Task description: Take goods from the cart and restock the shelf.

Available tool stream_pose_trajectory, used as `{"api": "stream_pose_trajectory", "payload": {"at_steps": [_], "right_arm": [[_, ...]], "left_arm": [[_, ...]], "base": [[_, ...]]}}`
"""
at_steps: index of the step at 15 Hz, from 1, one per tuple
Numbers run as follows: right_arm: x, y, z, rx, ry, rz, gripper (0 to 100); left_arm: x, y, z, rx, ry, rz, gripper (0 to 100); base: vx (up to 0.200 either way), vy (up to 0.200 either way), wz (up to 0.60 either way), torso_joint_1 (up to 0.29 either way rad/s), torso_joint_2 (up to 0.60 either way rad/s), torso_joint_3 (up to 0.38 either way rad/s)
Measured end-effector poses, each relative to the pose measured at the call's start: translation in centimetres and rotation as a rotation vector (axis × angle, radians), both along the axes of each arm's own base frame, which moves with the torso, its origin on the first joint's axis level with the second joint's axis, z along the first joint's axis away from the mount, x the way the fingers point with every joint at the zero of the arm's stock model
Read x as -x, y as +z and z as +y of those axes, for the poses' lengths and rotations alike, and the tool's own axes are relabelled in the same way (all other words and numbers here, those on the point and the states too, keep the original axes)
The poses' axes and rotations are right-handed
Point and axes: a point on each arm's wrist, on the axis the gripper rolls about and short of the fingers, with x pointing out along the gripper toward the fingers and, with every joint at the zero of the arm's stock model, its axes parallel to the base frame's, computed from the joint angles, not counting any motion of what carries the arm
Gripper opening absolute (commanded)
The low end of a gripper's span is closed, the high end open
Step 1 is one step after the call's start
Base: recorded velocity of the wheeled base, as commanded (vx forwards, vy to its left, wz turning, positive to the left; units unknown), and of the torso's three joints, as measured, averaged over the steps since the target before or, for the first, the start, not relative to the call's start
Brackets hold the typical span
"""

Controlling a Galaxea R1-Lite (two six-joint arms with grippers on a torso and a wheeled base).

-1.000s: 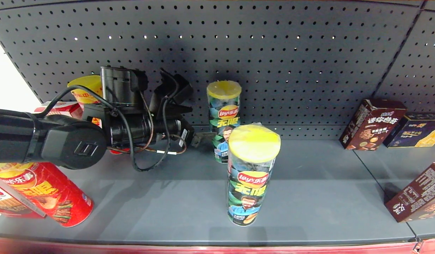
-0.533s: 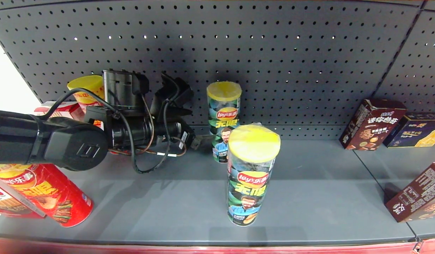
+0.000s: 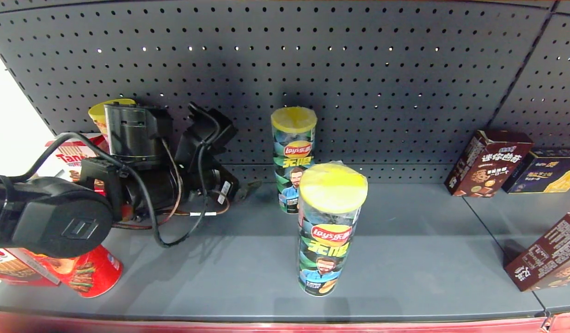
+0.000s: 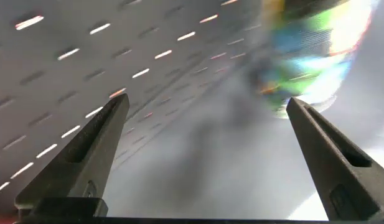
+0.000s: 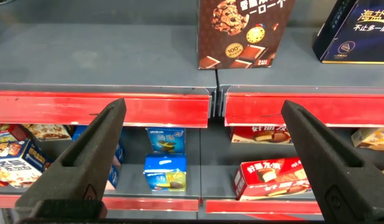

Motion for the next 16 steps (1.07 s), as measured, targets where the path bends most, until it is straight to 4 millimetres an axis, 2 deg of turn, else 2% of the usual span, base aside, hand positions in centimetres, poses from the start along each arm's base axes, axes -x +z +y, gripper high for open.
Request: {"api": "stream_pose_trajectory", "payload": {"at_steps": [3,16], "right_arm": [[0.0,0.0,0.0,0.000,0.000,0.000,100],[0.0,0.0,0.0,0.000,0.000,0.000,100]], "left_arm": [[0.1,-0.1,-0.5,-0.026,0.025,-0.016,100],[-2.9,0.0,-2.7,-0.024,0.022,-0.049,100]], "base": [[0.000,0.000,0.00,0.000,0.00,0.000],[0.000,0.000,0.00,0.000,0.00,0.000]]}}
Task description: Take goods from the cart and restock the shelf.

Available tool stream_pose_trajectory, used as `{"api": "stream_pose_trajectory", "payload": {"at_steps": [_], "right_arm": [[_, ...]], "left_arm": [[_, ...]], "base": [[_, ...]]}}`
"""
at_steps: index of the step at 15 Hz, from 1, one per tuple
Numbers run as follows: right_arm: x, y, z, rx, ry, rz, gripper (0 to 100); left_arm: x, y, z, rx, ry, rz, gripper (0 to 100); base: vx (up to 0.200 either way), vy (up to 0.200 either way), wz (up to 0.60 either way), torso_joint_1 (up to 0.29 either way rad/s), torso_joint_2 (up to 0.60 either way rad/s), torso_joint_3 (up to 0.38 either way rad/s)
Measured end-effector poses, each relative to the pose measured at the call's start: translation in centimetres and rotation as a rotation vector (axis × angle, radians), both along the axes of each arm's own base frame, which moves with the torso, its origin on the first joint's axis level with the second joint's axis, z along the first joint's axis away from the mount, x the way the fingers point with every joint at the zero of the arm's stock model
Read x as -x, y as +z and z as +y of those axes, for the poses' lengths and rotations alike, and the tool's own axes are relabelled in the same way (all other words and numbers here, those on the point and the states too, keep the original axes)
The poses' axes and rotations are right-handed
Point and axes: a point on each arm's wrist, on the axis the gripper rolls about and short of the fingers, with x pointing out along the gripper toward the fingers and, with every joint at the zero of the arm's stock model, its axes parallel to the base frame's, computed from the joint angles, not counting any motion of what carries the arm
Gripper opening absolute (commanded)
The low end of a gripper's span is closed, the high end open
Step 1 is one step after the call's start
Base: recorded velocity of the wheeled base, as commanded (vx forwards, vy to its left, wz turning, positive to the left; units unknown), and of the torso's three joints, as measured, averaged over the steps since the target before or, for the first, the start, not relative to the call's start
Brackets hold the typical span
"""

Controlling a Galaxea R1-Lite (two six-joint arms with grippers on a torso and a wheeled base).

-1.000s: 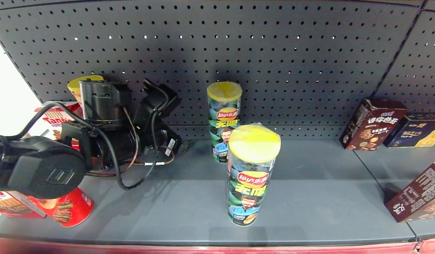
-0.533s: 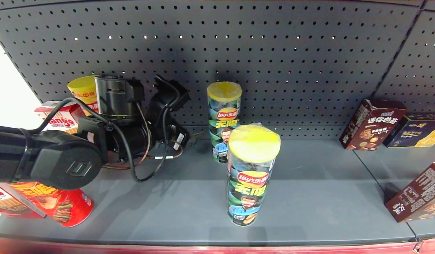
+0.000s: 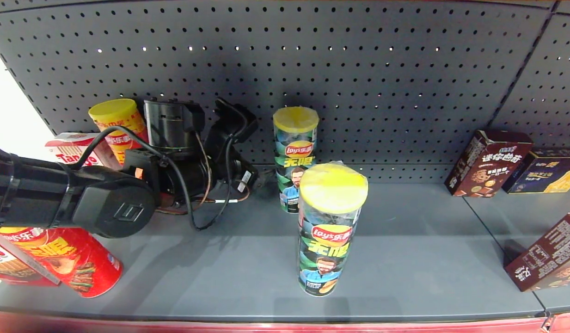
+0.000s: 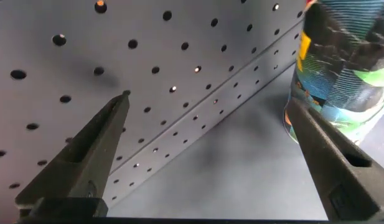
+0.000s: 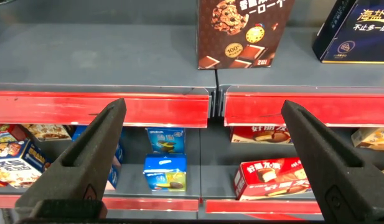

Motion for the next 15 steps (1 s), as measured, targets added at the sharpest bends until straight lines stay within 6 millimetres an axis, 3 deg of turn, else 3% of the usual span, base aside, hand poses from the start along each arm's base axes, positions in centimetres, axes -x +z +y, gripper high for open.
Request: {"api": "stream_pose_trajectory", "payload": {"at_steps": [15], "right_arm": [[0.0,0.0,0.0,0.000,0.000,0.000,100]], "left_arm": [[-1.1,-0.2,-1.3,0.008,-0.019,-0.005,100]], "base": [[0.000,0.000,0.00,0.000,0.00,0.000]]}}
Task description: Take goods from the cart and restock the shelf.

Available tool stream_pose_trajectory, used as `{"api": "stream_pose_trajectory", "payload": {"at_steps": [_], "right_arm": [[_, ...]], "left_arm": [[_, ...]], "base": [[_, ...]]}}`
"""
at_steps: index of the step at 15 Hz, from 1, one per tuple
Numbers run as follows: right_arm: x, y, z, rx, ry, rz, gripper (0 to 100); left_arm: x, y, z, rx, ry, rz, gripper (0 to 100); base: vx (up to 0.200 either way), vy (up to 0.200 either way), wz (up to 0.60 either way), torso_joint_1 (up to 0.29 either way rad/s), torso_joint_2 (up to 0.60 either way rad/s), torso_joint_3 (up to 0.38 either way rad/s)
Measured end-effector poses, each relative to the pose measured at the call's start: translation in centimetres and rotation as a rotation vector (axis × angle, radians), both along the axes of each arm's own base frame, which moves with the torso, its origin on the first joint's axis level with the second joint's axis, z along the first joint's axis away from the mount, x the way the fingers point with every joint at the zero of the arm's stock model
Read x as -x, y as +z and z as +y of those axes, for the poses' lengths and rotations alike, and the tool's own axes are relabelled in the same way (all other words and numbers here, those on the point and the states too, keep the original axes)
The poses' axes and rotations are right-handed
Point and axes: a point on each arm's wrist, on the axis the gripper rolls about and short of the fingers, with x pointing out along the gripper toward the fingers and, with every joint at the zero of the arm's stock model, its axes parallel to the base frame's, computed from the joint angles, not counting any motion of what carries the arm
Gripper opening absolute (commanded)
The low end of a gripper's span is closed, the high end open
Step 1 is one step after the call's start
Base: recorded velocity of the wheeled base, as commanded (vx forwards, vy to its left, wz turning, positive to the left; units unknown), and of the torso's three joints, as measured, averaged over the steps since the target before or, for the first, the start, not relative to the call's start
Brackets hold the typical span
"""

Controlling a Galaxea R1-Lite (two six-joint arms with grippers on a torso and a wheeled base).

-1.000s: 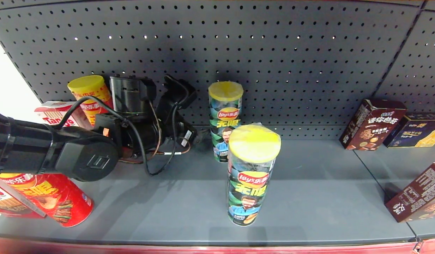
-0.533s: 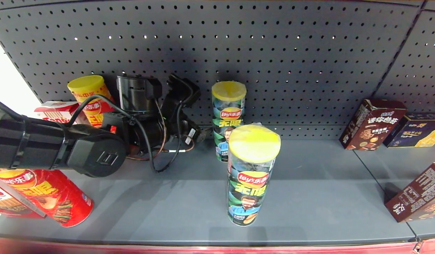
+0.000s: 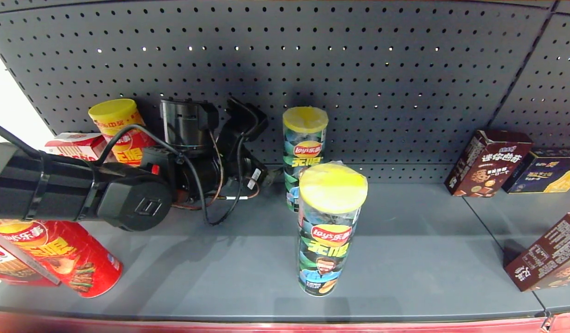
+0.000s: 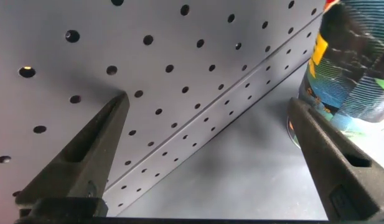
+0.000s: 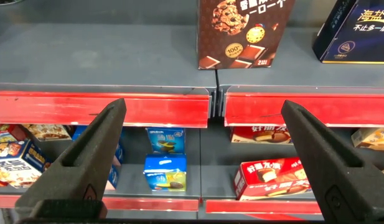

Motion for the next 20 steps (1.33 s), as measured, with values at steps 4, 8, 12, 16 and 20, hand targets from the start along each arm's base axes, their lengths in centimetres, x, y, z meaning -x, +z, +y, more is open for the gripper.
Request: {"api": "stream_pose_trajectory", "payload": {"at_steps": [4,8,12,16,20], "right_arm": [[0.0,0.0,0.0,0.000,0.000,0.000,100],[0.0,0.0,0.0,0.000,0.000,0.000,100],[0.0,0.0,0.0,0.000,0.000,0.000,100],[0.0,0.0,0.0,0.000,0.000,0.000,100],[0.0,0.0,0.0,0.000,0.000,0.000,100]], "left_arm": [[-0.1,0.0,-0.3,0.002,-0.007,-0.003,100],[0.6,0.6,0.0,0.007,-0.005,-0.013,100],[3.2,1.6,1.1,0.030,-0.011,-0.019,100],[7.4,4.0,1.9,0.146,-0.043,-0.069,100],[12.6,5.1,3.4,0.190,-0.085,-0.100,100]], "base": [[0.000,0.000,0.00,0.000,0.00,0.000],[0.000,0.000,0.00,0.000,0.00,0.000],[0.000,0.000,0.00,0.000,0.00,0.000],[0.000,0.000,0.00,0.000,0.00,0.000],[0.000,0.000,0.00,0.000,0.00,0.000]]}}
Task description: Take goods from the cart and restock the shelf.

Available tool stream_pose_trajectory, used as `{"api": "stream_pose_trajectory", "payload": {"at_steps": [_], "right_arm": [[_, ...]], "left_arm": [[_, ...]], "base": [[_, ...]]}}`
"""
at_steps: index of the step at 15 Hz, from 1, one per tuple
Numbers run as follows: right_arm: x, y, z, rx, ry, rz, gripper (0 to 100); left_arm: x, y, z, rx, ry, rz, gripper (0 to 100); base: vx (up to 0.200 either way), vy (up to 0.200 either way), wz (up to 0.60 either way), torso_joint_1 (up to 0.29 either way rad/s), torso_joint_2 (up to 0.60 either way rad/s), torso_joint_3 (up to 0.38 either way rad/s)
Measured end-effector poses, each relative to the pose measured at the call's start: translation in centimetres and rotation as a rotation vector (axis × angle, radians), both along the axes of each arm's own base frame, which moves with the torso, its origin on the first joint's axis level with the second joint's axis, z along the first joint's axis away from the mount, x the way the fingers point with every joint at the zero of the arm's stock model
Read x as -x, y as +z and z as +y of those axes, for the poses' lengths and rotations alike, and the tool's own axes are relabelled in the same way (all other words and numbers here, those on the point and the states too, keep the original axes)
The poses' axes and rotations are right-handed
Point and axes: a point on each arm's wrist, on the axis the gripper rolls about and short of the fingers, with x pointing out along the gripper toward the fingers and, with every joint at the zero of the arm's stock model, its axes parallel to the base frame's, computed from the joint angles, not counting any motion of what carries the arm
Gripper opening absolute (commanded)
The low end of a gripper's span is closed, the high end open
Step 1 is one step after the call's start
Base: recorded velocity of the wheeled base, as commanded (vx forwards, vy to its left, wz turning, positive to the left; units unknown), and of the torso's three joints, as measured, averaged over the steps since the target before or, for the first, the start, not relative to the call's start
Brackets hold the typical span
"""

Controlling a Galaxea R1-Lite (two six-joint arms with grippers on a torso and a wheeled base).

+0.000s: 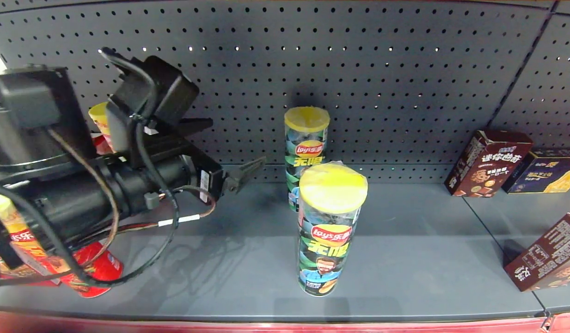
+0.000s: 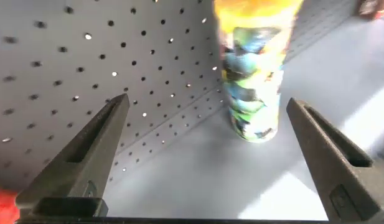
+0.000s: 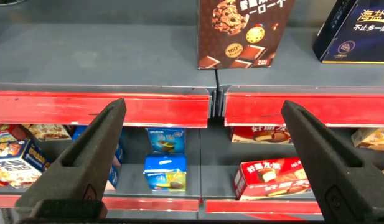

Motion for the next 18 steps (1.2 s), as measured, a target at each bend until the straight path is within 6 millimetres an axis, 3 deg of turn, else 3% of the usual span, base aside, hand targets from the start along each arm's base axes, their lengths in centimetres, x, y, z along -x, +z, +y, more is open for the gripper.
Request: {"api": "stream_pose_trajectory", "payload": {"at_steps": [8,13,16,18], "right_arm": [[0.0,0.0,0.0,0.000,0.000,0.000,100],[0.0,0.0,0.0,0.000,0.000,0.000,100],[0.0,0.0,0.0,0.000,0.000,0.000,100],[0.0,0.0,0.0,0.000,0.000,0.000,100]], "left_arm": [[12.5,0.0,5.5,0.100,-0.159,-0.131,100],[19.1,-3.6,11.5,0.135,-0.091,-0.200,100],[21.3,-6.8,13.1,0.151,0.089,-0.225,100],[22.3,-10.2,13.2,0.144,0.223,-0.212,100]], "base": [[0.000,0.000,0.00,0.000,0.00,0.000],[0.000,0.000,0.00,0.000,0.00,0.000],[0.000,0.000,0.00,0.000,0.00,0.000],[0.000,0.000,0.00,0.000,0.00,0.000]]}}
